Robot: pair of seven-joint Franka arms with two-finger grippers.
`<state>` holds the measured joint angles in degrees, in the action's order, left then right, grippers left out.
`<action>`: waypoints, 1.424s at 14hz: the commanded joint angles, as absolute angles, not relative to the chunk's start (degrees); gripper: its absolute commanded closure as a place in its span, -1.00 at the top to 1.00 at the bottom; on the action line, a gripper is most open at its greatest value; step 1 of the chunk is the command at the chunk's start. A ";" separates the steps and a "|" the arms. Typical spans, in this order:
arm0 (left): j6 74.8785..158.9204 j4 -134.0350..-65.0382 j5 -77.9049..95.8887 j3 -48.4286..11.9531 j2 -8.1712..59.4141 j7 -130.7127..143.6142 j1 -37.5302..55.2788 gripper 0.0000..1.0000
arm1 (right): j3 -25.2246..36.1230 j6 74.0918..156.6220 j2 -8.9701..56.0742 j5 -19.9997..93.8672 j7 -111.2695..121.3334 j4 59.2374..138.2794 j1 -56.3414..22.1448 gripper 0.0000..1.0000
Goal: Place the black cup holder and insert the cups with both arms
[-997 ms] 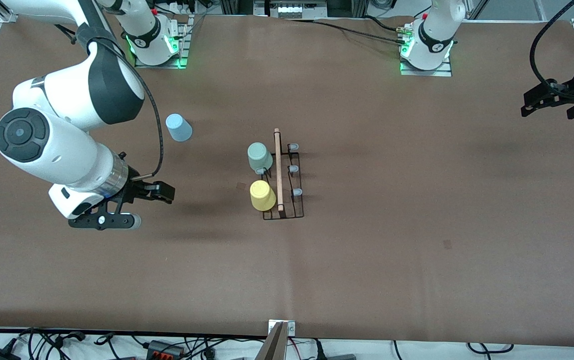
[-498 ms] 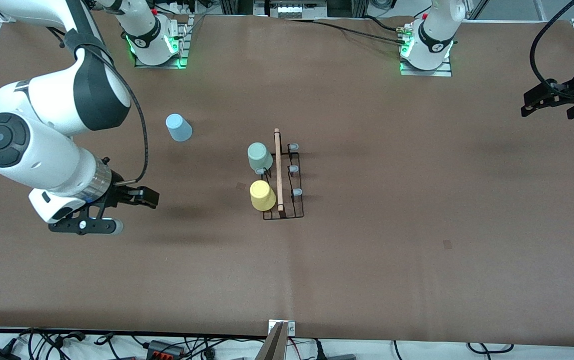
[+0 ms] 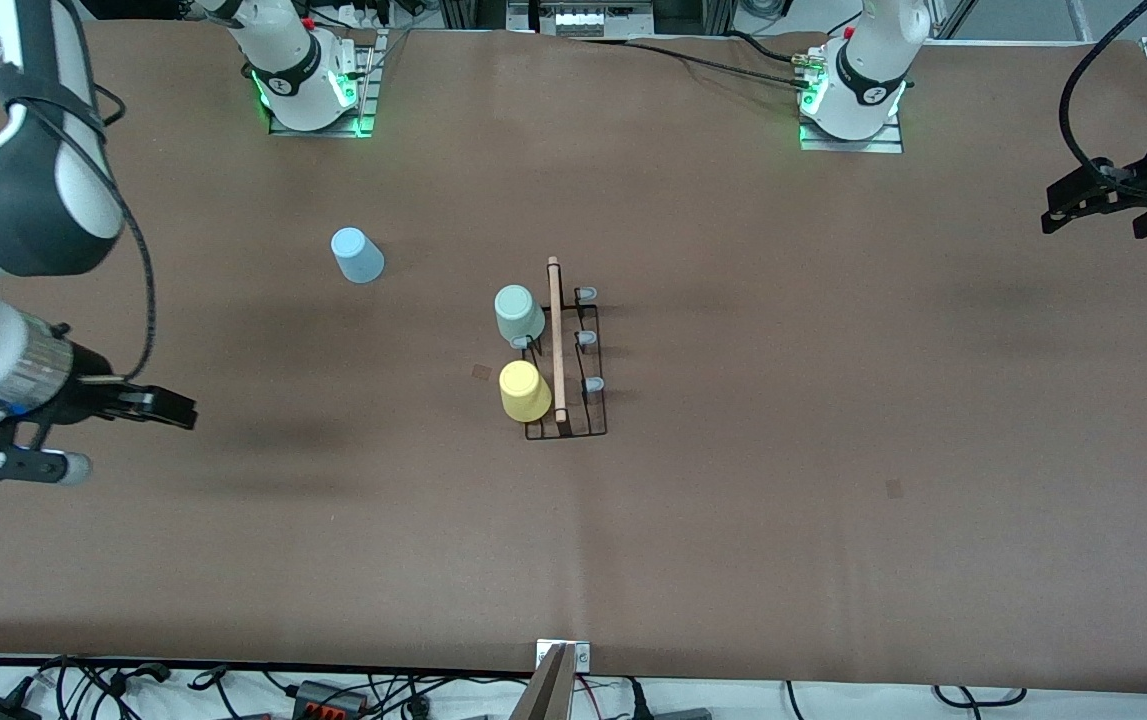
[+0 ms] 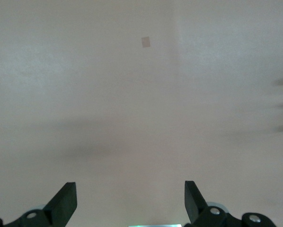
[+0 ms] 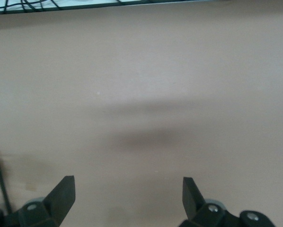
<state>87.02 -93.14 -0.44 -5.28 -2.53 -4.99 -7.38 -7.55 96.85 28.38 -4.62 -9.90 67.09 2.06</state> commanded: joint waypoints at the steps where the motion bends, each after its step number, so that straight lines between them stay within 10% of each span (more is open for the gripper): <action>1: 86.22 -92.90 1.05 -5.10 -3.08 -6.42 -7.73 1.00 | -3.62 97.73 20.93 -4.49 -5.55 74.26 2.20 1.00; 20: 86.22 -92.90 1.05 -5.10 -3.08 -6.33 -7.73 1.00 | 1.93 101.52 0.62 -0.79 2.72 98.17 2.11 1.00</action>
<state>87.02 -93.14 -0.44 -5.28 -2.53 -4.99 -7.38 2.22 100.58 2.55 -1.24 2.48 95.87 2.13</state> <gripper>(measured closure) 0.000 0.000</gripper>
